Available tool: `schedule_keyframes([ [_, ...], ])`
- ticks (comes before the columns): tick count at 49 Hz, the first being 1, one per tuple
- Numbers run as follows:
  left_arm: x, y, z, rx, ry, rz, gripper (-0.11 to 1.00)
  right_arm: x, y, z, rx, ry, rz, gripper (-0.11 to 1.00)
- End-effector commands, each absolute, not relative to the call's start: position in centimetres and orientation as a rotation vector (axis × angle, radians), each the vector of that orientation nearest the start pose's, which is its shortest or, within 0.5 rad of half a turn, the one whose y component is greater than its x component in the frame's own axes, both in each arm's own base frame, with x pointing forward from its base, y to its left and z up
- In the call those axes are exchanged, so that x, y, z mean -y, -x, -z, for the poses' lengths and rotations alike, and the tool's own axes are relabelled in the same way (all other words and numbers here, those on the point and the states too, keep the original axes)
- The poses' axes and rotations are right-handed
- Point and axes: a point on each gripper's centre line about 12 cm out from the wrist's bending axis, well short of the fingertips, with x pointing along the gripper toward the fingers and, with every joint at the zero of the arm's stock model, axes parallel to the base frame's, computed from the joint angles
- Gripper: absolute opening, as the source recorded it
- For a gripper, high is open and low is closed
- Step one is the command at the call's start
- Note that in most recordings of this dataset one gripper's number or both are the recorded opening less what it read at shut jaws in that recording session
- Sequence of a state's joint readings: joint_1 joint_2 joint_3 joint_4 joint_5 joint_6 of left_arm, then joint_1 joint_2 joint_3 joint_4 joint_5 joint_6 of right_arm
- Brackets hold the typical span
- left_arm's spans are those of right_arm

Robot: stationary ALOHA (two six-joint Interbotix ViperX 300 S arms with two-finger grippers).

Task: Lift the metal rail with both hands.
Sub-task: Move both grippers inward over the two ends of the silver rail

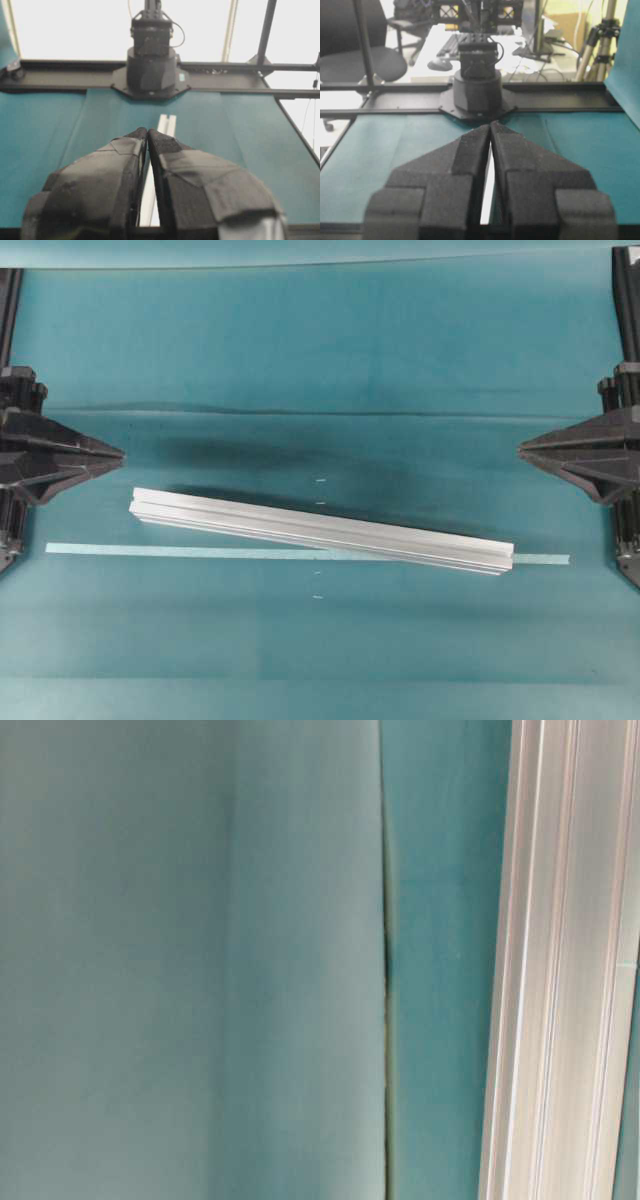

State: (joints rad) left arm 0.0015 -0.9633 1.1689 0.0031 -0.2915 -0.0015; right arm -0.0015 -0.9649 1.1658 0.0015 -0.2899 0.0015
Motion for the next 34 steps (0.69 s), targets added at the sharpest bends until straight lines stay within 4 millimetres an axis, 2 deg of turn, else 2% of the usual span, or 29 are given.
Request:
schedule_keyframes([
  [1, -0.5, -20.2, -31.0, 0.106, 0.003, -0.025, 0.14, -0.1, -20.0, -30.0, 0.095, -0.029, -0.003, 0.14],
  [3, -0.7, -20.3, -31.2, 0.094, 0.009, -0.031, 0.13, 0.0, -20.1, -30.1, 0.094, -0.052, 0.001, 0.14],
  [6, -0.8, -20.4, -31.1, 0.048, 0.024, -0.035, 0.02, 0.1, -20.1, -30.0, 0.08, -0.111, 0.007, 0.06],
  [9, -0.8, -20.7, -30.8, -0.019, 0.039, -0.037, -0.04, 0.1, -20.2, -30.2, 0.065, -0.153, 0.008, 0.0],
  [18, -0.9, -22.0, -30.4, -0.211, 0.046, -0.047, -0.05, -0.1, -20.7, -29.8, -0.066, -0.237, 0.008, -0.03],
  [34, -1.5, -25.4, -30.3, -0.482, -0.003, -0.057, -0.05, -0.5, -22.6, -30.0, -0.488, -0.308, 0.04, -0.03],
])
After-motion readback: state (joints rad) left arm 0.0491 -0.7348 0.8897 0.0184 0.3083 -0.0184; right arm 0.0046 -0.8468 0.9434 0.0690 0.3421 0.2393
